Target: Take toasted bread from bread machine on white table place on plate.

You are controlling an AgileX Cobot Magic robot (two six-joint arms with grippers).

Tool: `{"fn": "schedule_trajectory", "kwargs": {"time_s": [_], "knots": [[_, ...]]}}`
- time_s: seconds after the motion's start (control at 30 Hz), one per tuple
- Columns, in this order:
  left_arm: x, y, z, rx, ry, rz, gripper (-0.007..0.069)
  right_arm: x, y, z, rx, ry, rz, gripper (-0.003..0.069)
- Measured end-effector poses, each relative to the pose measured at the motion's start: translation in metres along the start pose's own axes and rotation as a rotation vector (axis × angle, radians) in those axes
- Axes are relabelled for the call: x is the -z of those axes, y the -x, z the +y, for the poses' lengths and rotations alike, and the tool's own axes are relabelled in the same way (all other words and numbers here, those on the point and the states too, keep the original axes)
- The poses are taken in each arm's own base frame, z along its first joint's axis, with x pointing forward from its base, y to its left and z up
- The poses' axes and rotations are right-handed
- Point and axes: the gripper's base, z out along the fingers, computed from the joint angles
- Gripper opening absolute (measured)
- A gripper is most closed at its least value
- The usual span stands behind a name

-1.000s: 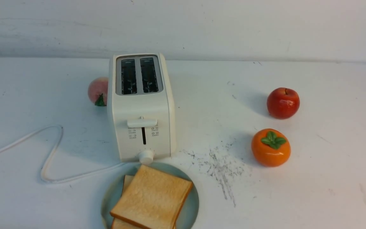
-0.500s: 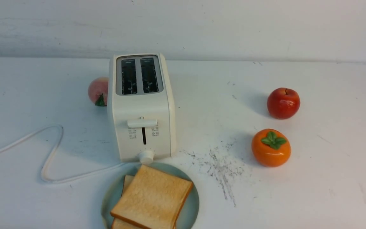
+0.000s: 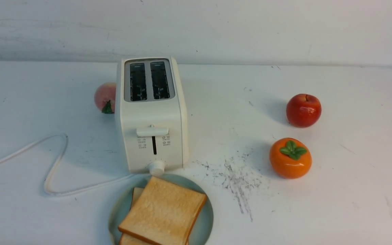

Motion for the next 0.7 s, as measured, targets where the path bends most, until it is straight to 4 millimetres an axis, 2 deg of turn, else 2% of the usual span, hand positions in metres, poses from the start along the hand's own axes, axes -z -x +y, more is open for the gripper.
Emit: {"fn": "schedule_trajectory", "kwargs": {"time_s": [0.7], "knots": [[0.0, 0.0, 0.0, 0.0, 0.0, 0.0, 0.0099, 0.0, 0.0, -0.0001, 0.0, -0.001, 0.0, 0.016]]}}
